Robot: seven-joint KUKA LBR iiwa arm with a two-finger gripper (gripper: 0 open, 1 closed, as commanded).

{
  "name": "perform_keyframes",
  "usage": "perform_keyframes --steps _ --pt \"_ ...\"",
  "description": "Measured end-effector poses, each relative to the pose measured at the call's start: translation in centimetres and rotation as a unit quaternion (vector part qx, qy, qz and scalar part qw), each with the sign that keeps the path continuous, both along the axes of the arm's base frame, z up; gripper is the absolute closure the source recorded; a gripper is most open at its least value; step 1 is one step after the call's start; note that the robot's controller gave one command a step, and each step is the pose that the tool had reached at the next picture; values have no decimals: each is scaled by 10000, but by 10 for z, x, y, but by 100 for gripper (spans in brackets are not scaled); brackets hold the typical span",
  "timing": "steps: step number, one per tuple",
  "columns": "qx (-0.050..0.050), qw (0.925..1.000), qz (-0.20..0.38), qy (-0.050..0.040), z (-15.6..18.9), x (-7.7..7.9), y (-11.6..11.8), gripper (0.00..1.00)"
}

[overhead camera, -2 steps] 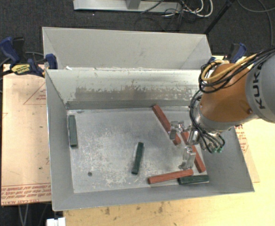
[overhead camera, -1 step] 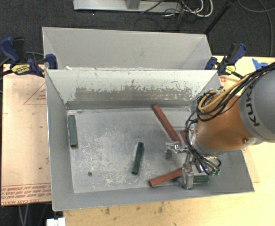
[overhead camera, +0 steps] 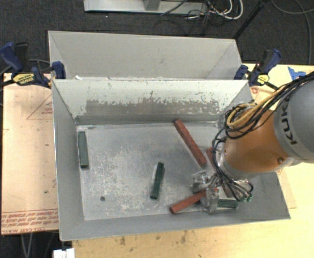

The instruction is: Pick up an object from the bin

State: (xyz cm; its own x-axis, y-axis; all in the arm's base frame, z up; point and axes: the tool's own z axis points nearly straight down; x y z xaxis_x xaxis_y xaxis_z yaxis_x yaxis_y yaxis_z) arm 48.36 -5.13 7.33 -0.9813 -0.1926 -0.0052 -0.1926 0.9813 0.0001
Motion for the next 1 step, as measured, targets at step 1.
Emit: perform_keyframes --steps 1 --pt "9 9988 482 14 -1 68 -46 100"
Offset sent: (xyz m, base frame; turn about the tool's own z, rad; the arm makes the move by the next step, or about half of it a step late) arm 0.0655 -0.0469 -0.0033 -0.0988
